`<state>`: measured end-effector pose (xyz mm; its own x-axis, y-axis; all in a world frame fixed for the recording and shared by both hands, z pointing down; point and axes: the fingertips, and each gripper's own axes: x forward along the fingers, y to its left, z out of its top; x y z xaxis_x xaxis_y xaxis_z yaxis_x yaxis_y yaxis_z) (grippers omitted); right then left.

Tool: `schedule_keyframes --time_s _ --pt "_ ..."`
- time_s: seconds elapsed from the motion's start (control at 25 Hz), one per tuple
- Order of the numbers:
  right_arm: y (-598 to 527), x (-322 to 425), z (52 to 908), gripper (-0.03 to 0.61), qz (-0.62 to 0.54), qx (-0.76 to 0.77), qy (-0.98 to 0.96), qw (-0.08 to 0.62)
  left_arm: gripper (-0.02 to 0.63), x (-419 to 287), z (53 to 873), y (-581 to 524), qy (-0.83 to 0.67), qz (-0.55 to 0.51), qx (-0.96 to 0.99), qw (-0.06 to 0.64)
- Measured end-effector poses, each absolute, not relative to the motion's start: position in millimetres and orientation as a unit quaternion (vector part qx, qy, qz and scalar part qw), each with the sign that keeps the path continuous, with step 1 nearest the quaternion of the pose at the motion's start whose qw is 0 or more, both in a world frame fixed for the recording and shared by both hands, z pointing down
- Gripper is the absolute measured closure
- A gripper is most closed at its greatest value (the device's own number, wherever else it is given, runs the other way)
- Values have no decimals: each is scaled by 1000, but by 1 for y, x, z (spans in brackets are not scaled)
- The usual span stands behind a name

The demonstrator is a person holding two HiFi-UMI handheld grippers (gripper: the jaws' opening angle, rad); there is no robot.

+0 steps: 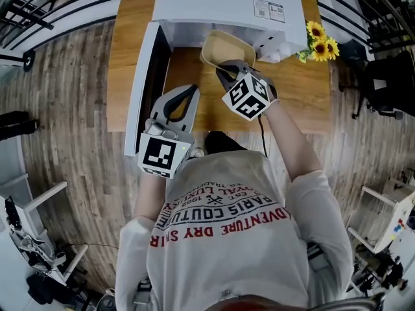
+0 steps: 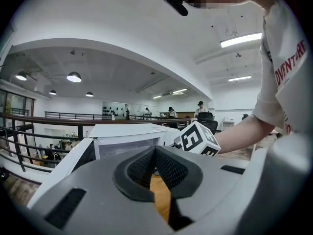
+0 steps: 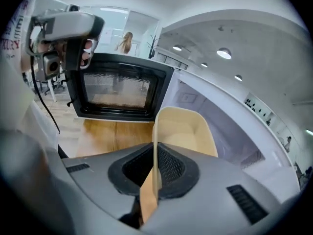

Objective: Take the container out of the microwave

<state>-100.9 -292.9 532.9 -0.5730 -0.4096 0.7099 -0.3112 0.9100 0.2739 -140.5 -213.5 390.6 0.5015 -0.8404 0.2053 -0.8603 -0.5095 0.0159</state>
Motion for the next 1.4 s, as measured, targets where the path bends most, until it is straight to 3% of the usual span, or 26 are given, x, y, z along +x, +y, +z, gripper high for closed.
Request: schedule_keyframes --time_s 0.64,1.04,1.4 --pt "-208 -35 417 543 -11 411 -885 216 600 -127 364 -149 -452 92 887 2" --pt "-180 -5 356 545 -47 463 -879 106 600 -129 339 -151 -464 73 882 -23" --pt "-180 -3 335 546 -60 467 -880 57 600 -131 334 -151 -472 77 878 -36"
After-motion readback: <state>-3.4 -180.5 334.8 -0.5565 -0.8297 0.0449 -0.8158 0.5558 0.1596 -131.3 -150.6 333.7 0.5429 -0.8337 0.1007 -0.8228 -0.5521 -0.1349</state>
